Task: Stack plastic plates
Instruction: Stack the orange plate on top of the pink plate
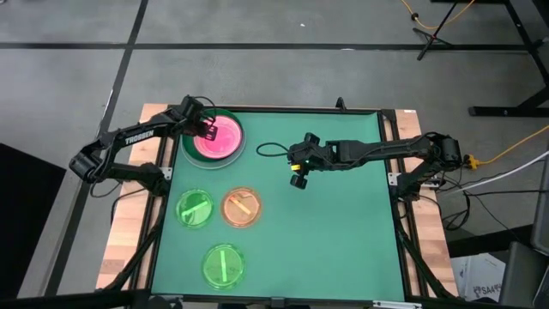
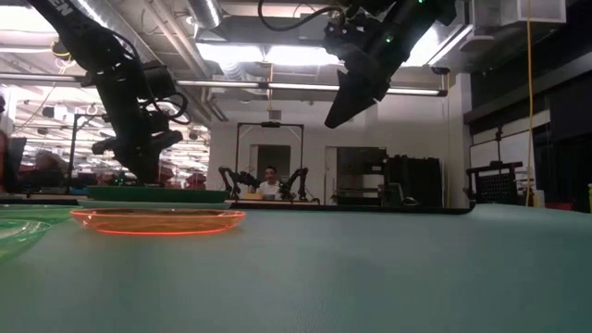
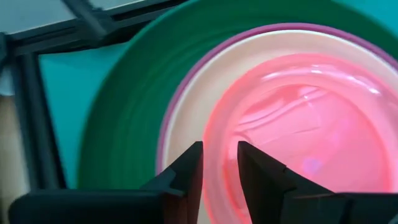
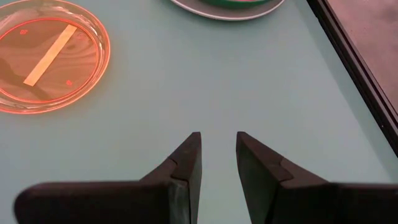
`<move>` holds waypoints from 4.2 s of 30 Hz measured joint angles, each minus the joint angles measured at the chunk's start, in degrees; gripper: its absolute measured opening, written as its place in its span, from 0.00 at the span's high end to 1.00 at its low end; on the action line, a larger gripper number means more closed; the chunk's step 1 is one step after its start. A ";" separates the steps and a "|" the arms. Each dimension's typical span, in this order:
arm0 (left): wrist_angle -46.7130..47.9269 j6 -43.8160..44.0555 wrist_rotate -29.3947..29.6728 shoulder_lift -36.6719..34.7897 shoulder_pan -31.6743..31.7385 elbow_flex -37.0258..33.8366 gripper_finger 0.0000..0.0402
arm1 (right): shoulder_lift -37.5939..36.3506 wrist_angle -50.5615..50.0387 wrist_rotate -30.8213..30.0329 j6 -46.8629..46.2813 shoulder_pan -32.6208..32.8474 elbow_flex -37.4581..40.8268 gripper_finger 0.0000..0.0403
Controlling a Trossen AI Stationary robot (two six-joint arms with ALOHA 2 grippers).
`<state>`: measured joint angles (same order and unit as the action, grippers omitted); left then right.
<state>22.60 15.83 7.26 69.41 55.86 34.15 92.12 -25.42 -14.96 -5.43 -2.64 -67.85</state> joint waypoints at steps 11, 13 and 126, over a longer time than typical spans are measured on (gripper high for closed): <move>-0.82 -1.39 -10.34 -0.09 -0.19 0.00 0.77 | 0.00 -0.01 0.00 0.00 -0.01 0.00 0.78; -0.82 -1.39 -11.17 -0.09 -0.59 0.00 0.77 | 0.00 0.01 0.00 0.00 -0.01 0.00 0.78; -2.79 18.63 4.53 14.08 -63.60 -0.04 0.77 | 0.00 2.09 1.09 -0.20 -0.01 0.02 0.78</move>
<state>19.81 34.46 11.79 83.48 -7.75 34.11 92.12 -23.33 -13.87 -5.63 -2.66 -67.83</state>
